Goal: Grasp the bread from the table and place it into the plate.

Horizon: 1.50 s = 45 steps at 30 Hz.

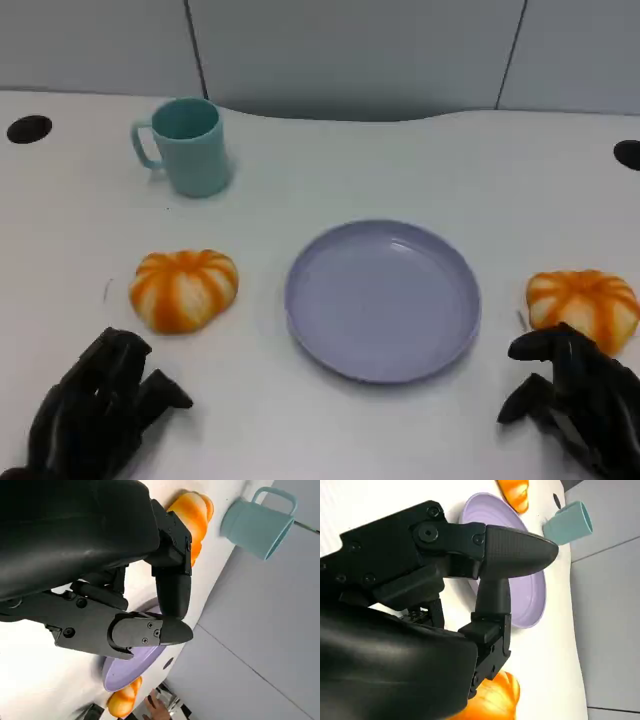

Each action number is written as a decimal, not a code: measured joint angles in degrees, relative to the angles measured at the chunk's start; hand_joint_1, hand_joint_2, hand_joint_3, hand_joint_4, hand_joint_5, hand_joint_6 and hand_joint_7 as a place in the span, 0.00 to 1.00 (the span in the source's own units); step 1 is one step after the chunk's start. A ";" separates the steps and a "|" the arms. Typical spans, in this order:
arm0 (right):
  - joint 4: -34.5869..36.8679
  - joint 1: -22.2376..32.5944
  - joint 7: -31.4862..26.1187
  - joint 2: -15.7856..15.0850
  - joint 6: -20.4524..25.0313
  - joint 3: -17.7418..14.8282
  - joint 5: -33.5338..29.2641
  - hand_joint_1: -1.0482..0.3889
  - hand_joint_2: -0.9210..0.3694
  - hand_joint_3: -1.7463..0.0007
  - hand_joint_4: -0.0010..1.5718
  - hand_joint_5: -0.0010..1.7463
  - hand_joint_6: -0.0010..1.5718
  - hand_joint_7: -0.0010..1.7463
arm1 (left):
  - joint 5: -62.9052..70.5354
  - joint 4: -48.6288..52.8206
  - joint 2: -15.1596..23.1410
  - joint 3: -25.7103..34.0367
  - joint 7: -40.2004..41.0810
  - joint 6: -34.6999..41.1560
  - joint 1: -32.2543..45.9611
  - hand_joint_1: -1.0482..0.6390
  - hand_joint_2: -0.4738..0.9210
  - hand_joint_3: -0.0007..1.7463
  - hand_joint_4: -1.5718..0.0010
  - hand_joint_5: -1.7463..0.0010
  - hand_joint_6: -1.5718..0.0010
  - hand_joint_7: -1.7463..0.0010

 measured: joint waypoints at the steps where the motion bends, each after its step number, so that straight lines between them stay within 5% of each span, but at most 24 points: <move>1: 0.00 0.00 0.00 0.00 0.00 0.00 0.00 0.51 0.00 0.63 0.37 1.00 0.28 0.88 | 0.02 -0.01 0.00 -0.03 0.00 -0.01 0.00 0.32 1.00 0.17 0.61 0.00 0.76 0.00; 5: -0.05 0.00 -0.04 0.04 0.04 0.01 0.03 0.52 0.00 0.63 0.38 1.00 0.28 0.88 | 1.18 -0.21 0.08 -0.94 -0.08 -2.10 0.27 0.27 1.00 0.15 0.62 0.00 0.75 0.00; 13: -0.38 0.06 -0.36 0.69 0.05 0.46 -0.47 0.51 0.00 0.64 0.37 1.00 0.28 0.88 | 11.72 -1.54 1.37 -5.36 -0.72 -20.75 0.69 0.25 1.00 0.16 0.67 0.00 0.71 0.12; 16: -0.38 0.04 -0.48 0.81 0.05 0.51 -0.58 0.51 0.00 0.64 0.37 1.00 0.28 0.88 | 18.21 -2.48 3.00 -7.19 1.45 -25.42 0.66 0.28 1.00 0.10 0.77 0.11 0.72 0.42; 20: -0.31 -0.16 -0.75 1.20 0.06 0.88 -0.85 0.49 0.00 0.64 0.36 1.00 0.28 0.87 | 37.78 -8.75 12.14 -10.53 9.77 -36.20 -2.97 0.26 1.00 0.06 0.87 0.43 0.70 0.81; 23: -0.25 -0.24 -1.00 1.37 0.05 1.33 -1.23 0.49 0.00 0.64 0.35 1.00 0.28 0.87 | 51.98 -12.21 18.38 -12.78 17.00 -39.09 -6.83 0.26 1.00 0.05 0.88 0.54 0.70 0.92; 24: -0.23 -0.27 -1.16 1.42 0.01 1.45 -1.42 0.49 0.00 0.64 0.33 1.00 0.28 0.87 | 56.57 -13.04 20.34 -13.90 19.40 -39.59 -7.63 0.23 0.99 0.03 0.94 0.68 0.76 0.96; 27: -0.81 -0.26 -2.28 1.34 0.27 2.00 -2.69 0.50 0.00 0.64 0.33 1.00 0.27 0.87 | 68.22 -15.84 24.60 -18.01 22.84 -36.79 -10.45 0.20 0.98 0.00 0.99 0.84 0.85 1.00; 35: -1.88 -0.09 -2.61 1.44 1.15 2.48 -2.87 0.51 0.00 0.63 0.33 1.00 0.27 0.87 | 77.67 -14.22 28.08 -27.60 22.81 -29.23 -18.04 0.14 0.97 0.00 1.00 0.98 0.93 1.00; 45: -1.62 0.17 -1.12 1.27 0.17 1.96 -2.02 0.50 0.00 0.63 0.33 1.00 0.26 0.88 | 78.29 15.37 24.37 -41.16 16.63 -26.32 -35.62 0.10 0.98 0.00 0.98 0.99 0.95 1.00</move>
